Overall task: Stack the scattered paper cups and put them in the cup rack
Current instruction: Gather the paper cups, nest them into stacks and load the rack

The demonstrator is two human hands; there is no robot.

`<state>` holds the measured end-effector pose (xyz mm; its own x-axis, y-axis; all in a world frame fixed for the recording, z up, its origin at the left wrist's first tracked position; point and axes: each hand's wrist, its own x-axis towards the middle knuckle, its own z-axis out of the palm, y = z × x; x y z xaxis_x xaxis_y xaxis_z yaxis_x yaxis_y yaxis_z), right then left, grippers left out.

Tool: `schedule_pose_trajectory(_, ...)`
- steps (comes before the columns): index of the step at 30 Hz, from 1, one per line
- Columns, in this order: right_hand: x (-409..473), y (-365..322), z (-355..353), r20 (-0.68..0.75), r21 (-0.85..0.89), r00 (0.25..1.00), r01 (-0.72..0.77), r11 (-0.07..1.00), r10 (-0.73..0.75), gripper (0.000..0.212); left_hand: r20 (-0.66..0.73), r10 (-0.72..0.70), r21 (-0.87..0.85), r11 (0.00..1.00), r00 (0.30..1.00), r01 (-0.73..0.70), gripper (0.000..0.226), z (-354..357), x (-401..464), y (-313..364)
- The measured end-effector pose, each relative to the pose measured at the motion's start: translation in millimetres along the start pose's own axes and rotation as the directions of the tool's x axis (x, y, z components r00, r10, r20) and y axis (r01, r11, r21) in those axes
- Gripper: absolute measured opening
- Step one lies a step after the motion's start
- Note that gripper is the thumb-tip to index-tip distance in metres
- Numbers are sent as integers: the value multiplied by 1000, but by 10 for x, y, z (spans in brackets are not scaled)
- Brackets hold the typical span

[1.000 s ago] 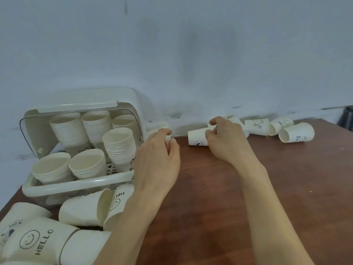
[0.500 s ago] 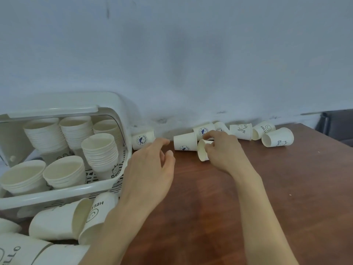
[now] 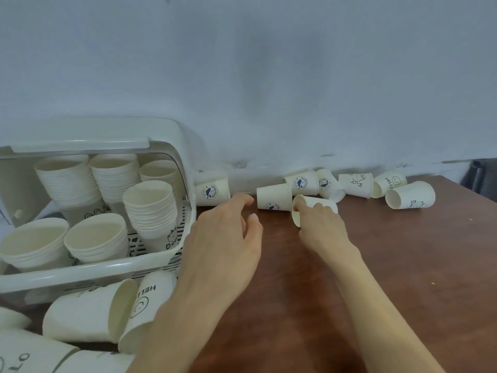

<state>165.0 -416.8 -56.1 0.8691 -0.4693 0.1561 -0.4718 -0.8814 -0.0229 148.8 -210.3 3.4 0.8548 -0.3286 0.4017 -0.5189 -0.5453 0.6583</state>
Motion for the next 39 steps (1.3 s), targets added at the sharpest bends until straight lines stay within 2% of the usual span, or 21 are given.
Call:
schedule_pose_trajectory(4,51,40,119,-18,-132,1000,-25,991,23,44,3,-10,10,1000,1000,10,27,1,8,-27)
schedule_pose_trajectory(13,7,128,-73,-107,-118,994,-45,992,33,22,8,-1,23,1000,1000,1,27,74,-18,-43)
schedule_pose_trajectory(16,-22,220,-172,-173,-73,984,-54,996,40,16,25,15,40,999,1000,-16,25,137,-43,-19)
schedule_pose_trajectory(18,-55,283,-230,-196,-35,978,-75,997,66,19,37,21,59,998,999,-23,24,193,-65,0)
schedule_pose_trajectory(22,-112,433,-408,-128,55,987,-93,994,99,22,86,23,77,997,996,-29,26,321,-98,53)
schedule_pose_trajectory(27,-197,672,-637,-120,159,980,-137,978,157,20,127,38,101,994,991,-51,27,604,-39,205)
schedule_pose_trajectory(32,-261,1055,-769,-66,251,955,-264,931,288,11,209,50,141,987,977,-81,31,1032,96,444)
schedule_pose_trajectory(39,-287,1556,-873,-24,365,901,-396,843,434,22,290,78,203,969,954,-141,34,1503,296,655)
